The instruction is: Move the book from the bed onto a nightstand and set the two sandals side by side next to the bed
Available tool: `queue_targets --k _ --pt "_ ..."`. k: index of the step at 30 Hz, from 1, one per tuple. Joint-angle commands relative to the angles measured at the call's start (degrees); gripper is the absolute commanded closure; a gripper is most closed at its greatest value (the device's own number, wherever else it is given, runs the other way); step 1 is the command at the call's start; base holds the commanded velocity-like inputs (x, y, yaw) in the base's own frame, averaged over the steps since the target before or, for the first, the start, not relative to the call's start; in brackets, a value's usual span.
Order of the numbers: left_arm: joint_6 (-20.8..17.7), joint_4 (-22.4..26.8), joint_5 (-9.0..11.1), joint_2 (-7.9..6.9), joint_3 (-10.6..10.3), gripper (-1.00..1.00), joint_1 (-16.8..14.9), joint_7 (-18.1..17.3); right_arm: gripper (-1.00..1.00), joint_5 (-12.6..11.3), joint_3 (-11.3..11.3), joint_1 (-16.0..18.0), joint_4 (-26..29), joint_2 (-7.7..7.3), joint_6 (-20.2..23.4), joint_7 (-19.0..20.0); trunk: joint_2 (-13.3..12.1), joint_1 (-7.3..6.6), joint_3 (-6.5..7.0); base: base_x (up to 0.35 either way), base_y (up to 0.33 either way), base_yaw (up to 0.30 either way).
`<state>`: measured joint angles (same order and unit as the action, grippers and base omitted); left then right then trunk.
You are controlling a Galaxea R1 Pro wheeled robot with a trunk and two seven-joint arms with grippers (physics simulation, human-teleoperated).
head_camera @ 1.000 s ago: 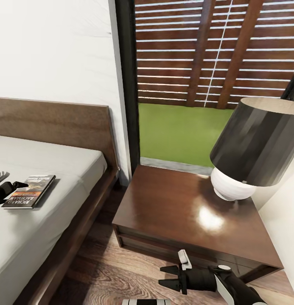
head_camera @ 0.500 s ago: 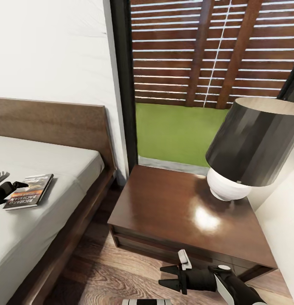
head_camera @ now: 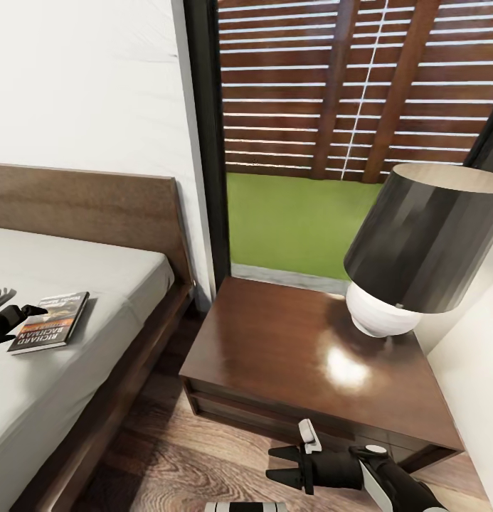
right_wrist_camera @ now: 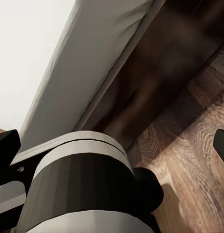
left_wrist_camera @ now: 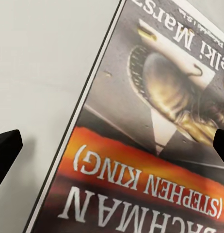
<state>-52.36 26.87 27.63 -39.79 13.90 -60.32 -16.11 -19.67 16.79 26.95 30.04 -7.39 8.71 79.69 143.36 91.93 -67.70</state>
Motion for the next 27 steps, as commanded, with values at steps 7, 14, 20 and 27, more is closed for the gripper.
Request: queue_targets --k 7,14,20,27 --pt "-0.6 -0.4 0.0 0.07 0.2 -1.00 0.0 -0.1 -1.00 -0.6 0.4 0.0 0.0 -0.08 0.6 0.0 0.0 0.00 -0.06 0.000 -0.001 0.000" --pt "-0.6 -0.4 -0.1 0.07 0.3 -1.00 0.0 -0.1 -1.00 -0.5 0.4 0.0 0.0 -0.08 0.6 0.0 0.0 0.00 -0.06 0.000 0.000 0.000" --pt "-0.6 -0.4 0.0 0.07 0.3 -1.00 0.0 -0.1 -1.00 -0.5 0.4 0.0 0.0 -0.08 0.6 -0.1 0.0 0.00 -0.06 0.000 0.000 0.000" --pt "-0.6 -0.4 0.0 0.07 0.3 -1.00 0.0 -0.1 -1.00 -0.5 0.4 0.0 0.0 -0.08 0.6 -0.1 0.0 0.00 -0.06 -0.036 -0.068 0.000"
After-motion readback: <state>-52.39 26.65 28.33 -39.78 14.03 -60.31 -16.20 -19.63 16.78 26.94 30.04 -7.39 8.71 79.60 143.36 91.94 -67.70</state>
